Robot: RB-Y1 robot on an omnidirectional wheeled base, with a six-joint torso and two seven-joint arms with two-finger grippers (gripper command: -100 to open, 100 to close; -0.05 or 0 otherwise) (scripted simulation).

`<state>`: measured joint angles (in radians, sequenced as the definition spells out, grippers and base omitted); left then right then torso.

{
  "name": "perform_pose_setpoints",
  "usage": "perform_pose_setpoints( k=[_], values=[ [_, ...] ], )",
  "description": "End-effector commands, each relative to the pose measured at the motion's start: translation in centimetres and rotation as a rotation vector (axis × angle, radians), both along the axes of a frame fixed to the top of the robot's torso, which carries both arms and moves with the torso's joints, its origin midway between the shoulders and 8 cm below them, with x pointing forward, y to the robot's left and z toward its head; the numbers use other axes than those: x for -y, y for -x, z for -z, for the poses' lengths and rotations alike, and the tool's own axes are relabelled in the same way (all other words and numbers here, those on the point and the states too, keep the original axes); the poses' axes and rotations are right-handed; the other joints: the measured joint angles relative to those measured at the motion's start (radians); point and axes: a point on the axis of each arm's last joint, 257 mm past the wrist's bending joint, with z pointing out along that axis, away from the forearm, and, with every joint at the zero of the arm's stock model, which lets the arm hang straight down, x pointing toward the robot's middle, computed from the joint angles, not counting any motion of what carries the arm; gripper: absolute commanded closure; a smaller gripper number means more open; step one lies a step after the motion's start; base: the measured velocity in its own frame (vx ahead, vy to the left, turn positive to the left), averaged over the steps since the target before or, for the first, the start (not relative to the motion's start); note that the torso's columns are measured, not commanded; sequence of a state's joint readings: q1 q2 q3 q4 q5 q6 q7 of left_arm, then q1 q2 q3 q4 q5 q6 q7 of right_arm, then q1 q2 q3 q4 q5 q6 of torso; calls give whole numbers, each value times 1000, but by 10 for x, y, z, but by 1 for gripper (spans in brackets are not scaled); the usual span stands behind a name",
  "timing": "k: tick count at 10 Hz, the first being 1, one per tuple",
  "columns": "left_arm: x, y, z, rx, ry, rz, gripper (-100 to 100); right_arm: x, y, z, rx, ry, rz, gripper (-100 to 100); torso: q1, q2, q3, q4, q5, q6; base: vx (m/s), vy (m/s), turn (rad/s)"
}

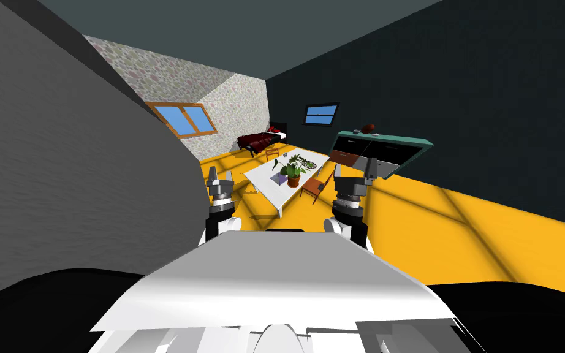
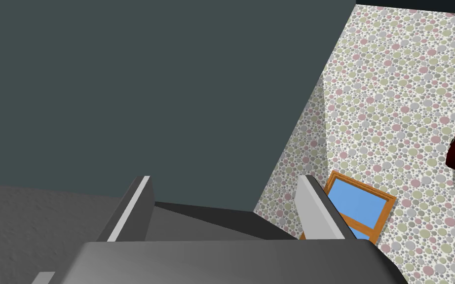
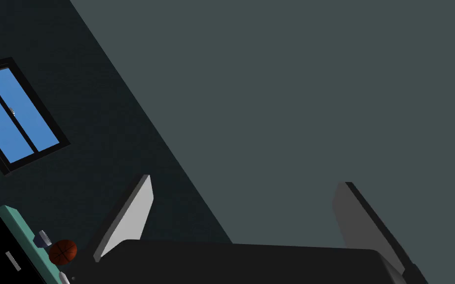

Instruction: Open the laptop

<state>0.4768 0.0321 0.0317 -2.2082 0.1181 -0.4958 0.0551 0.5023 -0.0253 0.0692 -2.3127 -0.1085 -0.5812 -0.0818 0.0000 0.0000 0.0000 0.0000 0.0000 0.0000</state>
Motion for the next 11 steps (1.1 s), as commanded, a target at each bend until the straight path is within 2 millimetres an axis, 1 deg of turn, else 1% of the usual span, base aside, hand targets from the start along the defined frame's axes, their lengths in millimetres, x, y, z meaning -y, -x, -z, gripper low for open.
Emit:
perform_pose_setpoints(
  k=[1, 3, 9, 10, 11],
  values=[
    [0, 0, 0, 0, 0, 0, 0, 0, 0, 0, 0, 0, 0, 0, 0, 40, -82, 41, 0, 0, 0, 0, 0],
    [0, 0, 0, 0, 0, 0, 0, 0, 0, 0, 0, 0, 0, 0, 0, 175, -351, 176, 0, 0, 0, 0, 0],
    [0, 0, 0, 0, 0, 0, 0, 0, 0, 0, 0, 0, 0, 0, 0, 618, -1234, 617, 0, 0, 0, 0, 0],
    [-7, -5, 5, -18, -38, -3, -100, 0, 0, 0, 0, 0, 0, 0, 0, 691, -1382, 691, 0, 0, 7, -78, -121],
    [-12, -9, 9, -28, -54, -10, -100, 0, 0, 0, 0, 0, 0, 0, -4, 725, -1451, 724, -1, 0, -12, -150, -122]
  ],
)
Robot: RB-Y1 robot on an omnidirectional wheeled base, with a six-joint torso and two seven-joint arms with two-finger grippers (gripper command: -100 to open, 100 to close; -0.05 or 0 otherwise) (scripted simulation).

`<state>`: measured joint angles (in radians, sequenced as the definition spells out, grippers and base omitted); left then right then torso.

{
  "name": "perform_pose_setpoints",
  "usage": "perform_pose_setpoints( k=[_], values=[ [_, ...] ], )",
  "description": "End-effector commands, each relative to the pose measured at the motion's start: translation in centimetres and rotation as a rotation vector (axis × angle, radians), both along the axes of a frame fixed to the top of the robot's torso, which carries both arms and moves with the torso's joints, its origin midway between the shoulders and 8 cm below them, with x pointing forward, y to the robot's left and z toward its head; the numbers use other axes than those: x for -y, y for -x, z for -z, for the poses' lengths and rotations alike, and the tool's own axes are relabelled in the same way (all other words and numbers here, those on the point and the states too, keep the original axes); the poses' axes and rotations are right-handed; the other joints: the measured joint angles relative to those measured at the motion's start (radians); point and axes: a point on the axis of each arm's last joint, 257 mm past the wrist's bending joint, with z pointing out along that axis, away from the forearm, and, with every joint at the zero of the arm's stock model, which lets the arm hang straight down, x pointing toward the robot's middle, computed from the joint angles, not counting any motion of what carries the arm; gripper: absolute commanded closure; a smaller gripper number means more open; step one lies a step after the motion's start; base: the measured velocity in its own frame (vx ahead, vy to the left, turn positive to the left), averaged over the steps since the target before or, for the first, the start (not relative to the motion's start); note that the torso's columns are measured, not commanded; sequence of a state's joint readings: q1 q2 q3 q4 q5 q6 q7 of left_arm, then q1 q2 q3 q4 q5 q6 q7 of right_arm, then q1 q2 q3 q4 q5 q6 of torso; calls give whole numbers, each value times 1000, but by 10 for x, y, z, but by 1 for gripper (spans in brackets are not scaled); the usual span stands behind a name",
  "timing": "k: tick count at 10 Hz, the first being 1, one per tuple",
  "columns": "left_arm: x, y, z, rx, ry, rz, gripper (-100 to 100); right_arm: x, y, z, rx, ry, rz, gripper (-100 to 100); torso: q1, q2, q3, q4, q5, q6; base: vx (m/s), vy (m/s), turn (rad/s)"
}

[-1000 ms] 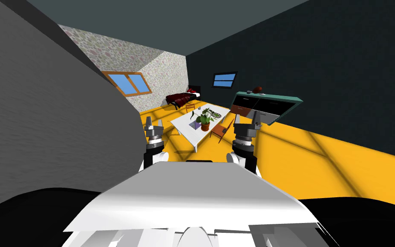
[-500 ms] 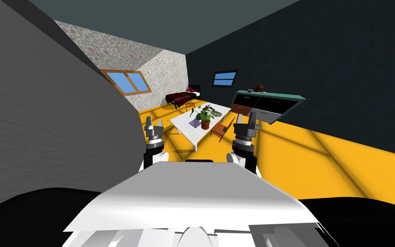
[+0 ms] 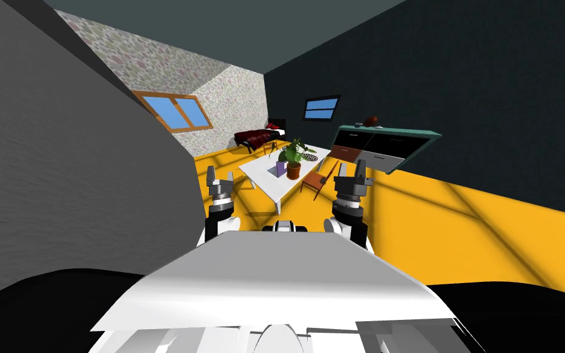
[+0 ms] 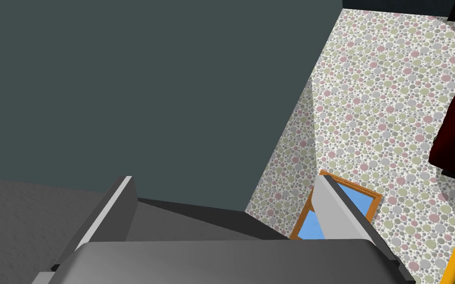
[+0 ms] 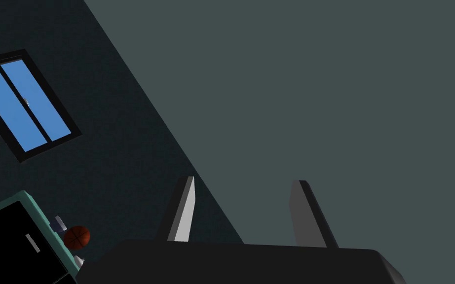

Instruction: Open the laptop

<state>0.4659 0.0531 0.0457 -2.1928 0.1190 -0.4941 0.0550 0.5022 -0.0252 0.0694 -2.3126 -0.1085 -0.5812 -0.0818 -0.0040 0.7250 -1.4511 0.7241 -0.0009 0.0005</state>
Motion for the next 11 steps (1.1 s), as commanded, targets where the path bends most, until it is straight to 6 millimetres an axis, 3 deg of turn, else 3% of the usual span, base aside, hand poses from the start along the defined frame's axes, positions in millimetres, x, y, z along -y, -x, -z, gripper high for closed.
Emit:
perform_pose_setpoints(
  k=[1, 7, 8, 10, 11],
  values=[
    [-16, -9, 10, -30, -49, -18, -100, 0, 0, 0, 0, 0, 0, 0, -2, 10, -19, 10, -1, 0, -6, -162, -97],
    [-90, -32, 29, -85, -121, -133, -100, 0, 0, 0, 0, 0, 0, 0, 2, 13, -25, 14, 0, -1, 14, -240, -168],
    [-96, -32, 34, -96, -121, -146, -100, 0, 0, 0, 0, 0, 0, 0, 3, 14, -24, 14, 0, 0, -3, -198, -74],
    [-130, -38, 39, -115, -125, -201, -100, 0, 0, 0, 0, 0, 0, 0, 8, 13, -25, 14, 2, 0, 39, -197, -177],
    [-135, -36, 38, -114, -127, -212, -100, 0, 0, 0, 0, 0, 0, 0, 4, 11, -26, 13, 1, 0, 58, -175, -73]
  ],
)
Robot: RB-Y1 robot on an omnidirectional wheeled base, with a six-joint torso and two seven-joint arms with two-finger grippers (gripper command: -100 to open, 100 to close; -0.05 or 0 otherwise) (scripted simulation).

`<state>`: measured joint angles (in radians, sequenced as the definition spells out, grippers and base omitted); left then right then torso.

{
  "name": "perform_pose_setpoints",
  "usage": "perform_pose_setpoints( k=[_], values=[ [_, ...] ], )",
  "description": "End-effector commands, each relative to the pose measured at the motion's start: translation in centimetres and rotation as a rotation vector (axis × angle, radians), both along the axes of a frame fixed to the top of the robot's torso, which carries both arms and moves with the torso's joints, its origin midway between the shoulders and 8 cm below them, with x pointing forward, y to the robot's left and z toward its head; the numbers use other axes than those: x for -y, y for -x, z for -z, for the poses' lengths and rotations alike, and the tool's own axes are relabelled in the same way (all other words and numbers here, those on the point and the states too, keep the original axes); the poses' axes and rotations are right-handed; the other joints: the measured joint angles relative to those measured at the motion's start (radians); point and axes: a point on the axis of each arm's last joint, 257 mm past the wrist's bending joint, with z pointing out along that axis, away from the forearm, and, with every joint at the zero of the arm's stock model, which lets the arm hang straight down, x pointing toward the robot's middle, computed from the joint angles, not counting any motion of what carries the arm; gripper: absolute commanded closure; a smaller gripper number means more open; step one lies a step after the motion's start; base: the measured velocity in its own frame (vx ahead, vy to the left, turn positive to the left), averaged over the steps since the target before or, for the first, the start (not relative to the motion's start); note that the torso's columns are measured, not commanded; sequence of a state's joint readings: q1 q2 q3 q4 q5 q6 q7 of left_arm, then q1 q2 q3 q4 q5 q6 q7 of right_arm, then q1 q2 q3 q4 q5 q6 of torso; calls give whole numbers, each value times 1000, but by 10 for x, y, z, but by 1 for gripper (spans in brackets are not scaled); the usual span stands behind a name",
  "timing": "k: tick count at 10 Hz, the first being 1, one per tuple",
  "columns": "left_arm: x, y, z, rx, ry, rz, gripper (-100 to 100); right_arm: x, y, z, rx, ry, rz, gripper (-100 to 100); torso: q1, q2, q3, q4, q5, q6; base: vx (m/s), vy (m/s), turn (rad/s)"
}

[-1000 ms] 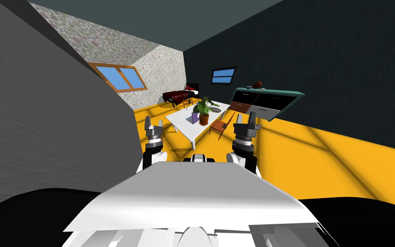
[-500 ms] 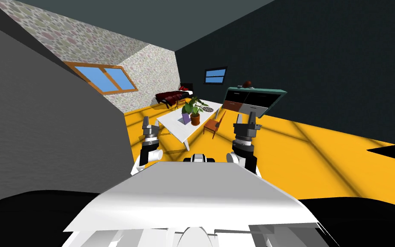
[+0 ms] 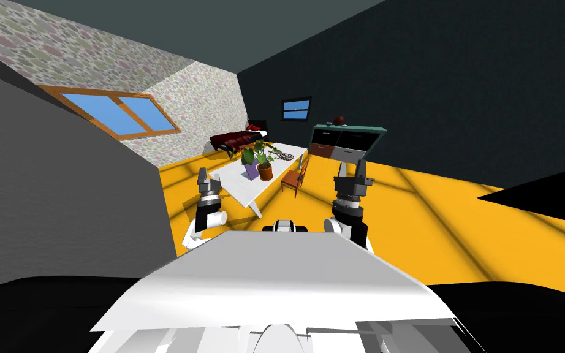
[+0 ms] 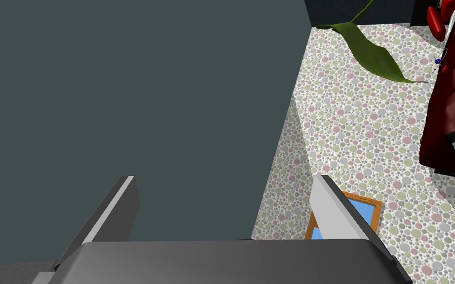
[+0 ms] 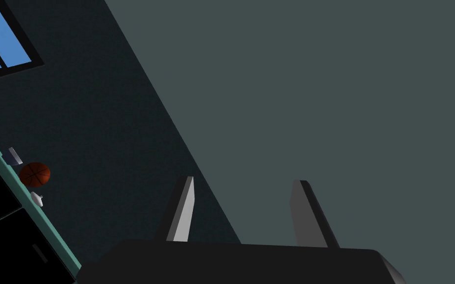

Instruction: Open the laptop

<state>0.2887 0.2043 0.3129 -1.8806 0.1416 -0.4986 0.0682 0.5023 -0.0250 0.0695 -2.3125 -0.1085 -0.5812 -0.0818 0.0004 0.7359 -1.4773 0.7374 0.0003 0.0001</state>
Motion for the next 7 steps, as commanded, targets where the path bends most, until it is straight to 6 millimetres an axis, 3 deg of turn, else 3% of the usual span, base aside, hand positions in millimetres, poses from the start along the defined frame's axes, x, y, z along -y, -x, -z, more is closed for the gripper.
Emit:
perform_pose_setpoints(
  k=[1, 4, 5, 6, 7],
  values=[
    [-38, 2, 0, -8, -3, -64, -100, 0, 0, 0, 0, 0, 0, 0, 1, 1, 0, 0, 0, -1, 58, -199, -118],
    [-80, 5, -1, -7, 3, -139, -100, 0, 0, 0, 0, 0, 0, 0, 1, 3, 2, 1, 0, -1, 69, -203, -162],
    [-83, 5, 5, -19, 8, -145, -100, 0, 0, 0, 0, 0, 0, 0, 1, 2, 1, 1, 0, 0, 53, -144, -68],
    [-104, 8, 2, -13, 13, -184, -100, 0, 0, 0, 0, 0, 0, 0, 3, 3, 2, 1, 1, -1, 39, -153, -146],
    [-107, 8, 8, -25, 18, -188, -100, 0, 0, 0, 0, 0, 0, 0, 1, 4, 2, 1, 0, 0, 43, -139, -80]
  ],
)
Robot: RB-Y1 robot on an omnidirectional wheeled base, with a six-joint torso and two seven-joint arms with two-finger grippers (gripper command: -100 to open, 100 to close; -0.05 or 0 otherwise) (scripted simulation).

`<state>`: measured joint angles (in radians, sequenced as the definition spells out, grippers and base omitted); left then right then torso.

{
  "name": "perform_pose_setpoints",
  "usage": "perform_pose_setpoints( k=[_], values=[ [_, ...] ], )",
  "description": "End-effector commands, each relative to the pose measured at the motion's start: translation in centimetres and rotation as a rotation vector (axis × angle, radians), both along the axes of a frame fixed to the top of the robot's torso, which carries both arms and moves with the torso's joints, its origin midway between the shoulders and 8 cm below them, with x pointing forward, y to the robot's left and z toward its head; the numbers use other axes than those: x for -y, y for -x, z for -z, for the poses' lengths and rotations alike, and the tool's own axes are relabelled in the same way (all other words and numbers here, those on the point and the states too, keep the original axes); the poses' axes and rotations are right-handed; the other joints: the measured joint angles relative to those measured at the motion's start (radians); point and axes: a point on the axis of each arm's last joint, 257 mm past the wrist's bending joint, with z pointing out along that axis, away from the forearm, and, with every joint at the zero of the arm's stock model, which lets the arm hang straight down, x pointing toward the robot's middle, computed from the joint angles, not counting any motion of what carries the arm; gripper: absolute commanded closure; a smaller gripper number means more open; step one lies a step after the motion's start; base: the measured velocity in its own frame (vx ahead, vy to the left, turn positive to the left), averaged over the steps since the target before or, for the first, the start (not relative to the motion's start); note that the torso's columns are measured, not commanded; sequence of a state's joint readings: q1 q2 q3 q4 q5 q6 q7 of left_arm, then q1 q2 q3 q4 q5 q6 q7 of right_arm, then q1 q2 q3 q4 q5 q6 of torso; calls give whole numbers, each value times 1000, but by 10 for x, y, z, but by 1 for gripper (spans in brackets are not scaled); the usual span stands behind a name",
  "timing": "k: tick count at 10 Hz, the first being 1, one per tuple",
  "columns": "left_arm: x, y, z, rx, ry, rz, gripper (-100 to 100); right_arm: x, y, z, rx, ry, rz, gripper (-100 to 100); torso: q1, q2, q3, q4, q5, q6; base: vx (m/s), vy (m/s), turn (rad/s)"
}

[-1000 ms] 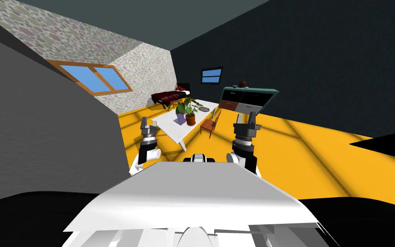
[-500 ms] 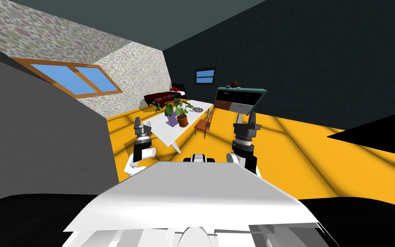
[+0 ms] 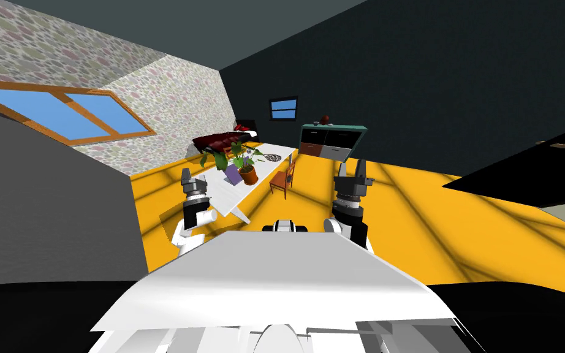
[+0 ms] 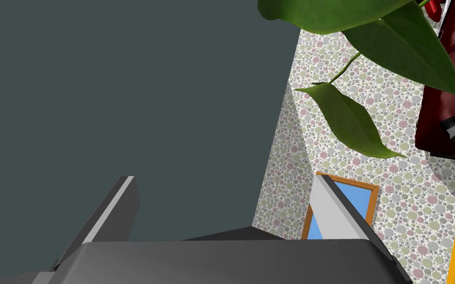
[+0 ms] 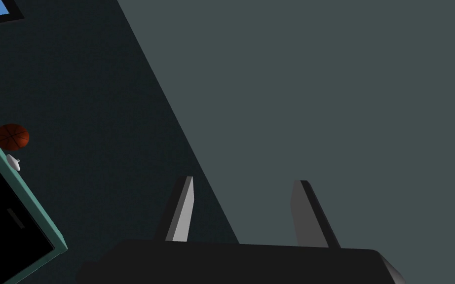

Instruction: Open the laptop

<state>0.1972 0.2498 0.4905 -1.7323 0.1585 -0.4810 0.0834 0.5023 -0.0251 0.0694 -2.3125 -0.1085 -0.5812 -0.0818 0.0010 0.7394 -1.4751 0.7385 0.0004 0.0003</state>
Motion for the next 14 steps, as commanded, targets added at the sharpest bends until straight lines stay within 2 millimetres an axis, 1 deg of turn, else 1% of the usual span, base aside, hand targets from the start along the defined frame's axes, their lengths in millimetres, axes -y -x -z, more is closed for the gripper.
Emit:
perform_pose_setpoints(
  k=[1, 2, 3, 4, 5, 6, 7, 8, 9, 10, 11, 12, 13, 14],
  values=[
    [-38, 7, 8, -10, 20, -68, -100, 0, 0, 0, 0, 0, 0, 0, 0, -1, 0, 0, 0, -1, 92, -145, -163],
    [-39, 6, 11, -16, 24, -70, -100, 0, 0, 0, 0, 0, 0, 0, -1, -4, -2, -1, 0, 0, 88, -119, -77],
    [-62, 11, 13, -16, 38, -112, -100, 0, 0, 0, 0, 0, 0, 0, 0, -3, -2, -1, 0, -1, 75, -128, -140],
    [-64, 12, 15, -20, 41, -116, -100, 0, 0, 0, 0, 0, 0, 0, -1, -2, -1, -1, 0, 0, 66, -109, -78],
    [-86, 19, 14, -14, 54, -157, -100, 0, 0, 0, 0, 0, 0, 0, 0, 0, 0, 0, 0, -1, 121, -147, -139],
    [-102, 21, 15, -12, 69, -184, -100, 0, 0, 0, 0, 0, 0, 0, -3, -3, -2, -1, -1, 0, 163, -174, -220],
    [-114, 29, 24, -25, 83, -212, -100, 0, 0, 0, 0, 0, 0, 0, -4, -5, -3, -1, -1, 0, 125, -143, -92],
    [-114, 29, 24, -25, 83, -212, -100, 0, 0, 0, 0, 0, 0, 0, -1, -1, -1, -1, -1, -1, 52, -70, 10],
    [-134, 38, 17, -7, 94, -252, -100, 0, 0, 0, 0, 0, 0, 0, 4, 3, 2, 1, 1, -1, 87, -85, -150],
    [-138, 39, 26, -21, 105, -259, -100, 0, 0, 0, 0, 0, 0, 0, 1, 1, 1, 0, 0, 0, 85, -68, -92],
    [-139, 39, 29, -26, 108, -260, -100, 0, 0, 0, 0, 0, 0, 0, 1, -1, 0, 0, 0, -1, 29, -21, 16],
    [-161, 51, 30, -18, 131, -306, -100, 0, 0, 0, 0, 0, 0, 0, 2, 1, 0, 0, 0, -1, 65, -60, -157],
    [-163, 51, 34, -24, 136, -309, -100, 0, 0, 0, 0, 0, 0, 0, -2, -2, -1, 0, 0, 0, 88, -60, -78],
    [-183, 63, 36, -17, 161, -351, -100, 0, 0, 0, 0, 0, 0, 0, -2, -3, -2, -1, -1, -1, 144, -76, -126]
  ],
)
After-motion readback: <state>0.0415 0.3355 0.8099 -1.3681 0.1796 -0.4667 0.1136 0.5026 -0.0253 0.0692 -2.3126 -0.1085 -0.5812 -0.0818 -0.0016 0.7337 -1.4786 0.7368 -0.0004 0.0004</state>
